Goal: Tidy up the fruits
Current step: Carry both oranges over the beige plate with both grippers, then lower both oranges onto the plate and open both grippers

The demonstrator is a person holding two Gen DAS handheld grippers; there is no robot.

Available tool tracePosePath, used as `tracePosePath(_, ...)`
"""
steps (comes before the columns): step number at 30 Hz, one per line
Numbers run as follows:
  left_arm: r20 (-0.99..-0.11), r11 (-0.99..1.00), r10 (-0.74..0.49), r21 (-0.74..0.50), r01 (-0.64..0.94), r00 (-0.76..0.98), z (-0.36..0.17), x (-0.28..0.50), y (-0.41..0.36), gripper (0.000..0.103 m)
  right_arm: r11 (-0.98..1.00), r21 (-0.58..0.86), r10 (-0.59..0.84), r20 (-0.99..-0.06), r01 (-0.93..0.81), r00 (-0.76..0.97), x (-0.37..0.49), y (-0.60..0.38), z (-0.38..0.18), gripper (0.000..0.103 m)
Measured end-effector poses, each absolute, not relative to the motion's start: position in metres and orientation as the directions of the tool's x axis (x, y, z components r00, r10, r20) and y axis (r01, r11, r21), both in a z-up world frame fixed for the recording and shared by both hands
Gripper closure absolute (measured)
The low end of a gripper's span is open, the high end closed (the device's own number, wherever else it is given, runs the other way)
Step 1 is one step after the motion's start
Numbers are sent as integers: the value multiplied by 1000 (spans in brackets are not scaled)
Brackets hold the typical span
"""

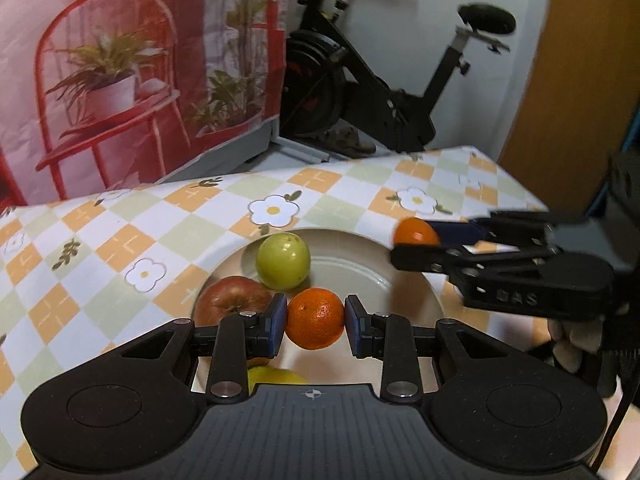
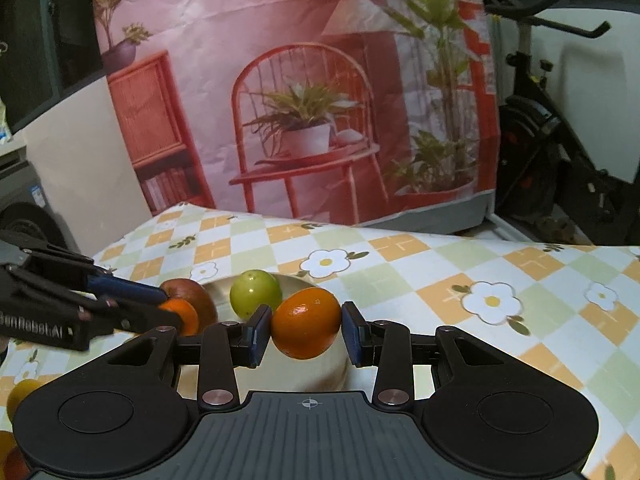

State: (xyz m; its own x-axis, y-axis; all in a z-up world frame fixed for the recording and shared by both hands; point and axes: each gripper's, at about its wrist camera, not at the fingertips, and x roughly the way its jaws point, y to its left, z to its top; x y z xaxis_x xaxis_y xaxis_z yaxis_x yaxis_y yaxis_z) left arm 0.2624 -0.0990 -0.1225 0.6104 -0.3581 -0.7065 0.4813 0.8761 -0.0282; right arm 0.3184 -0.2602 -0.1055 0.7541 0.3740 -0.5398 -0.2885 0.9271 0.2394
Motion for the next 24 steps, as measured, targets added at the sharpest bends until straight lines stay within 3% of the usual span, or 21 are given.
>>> tracePosePath(7, -720, 846, -329, 62, 529, 611, -135, 263, -117, 70, 910, 250, 416, -567, -332, 711, 347, -249, -120, 68)
tracePosePath(24, -740, 845, -276, 117, 521, 614, -148, 272, -123, 70, 904, 248, 427, -588, -349, 687, 362, -241, -137, 68)
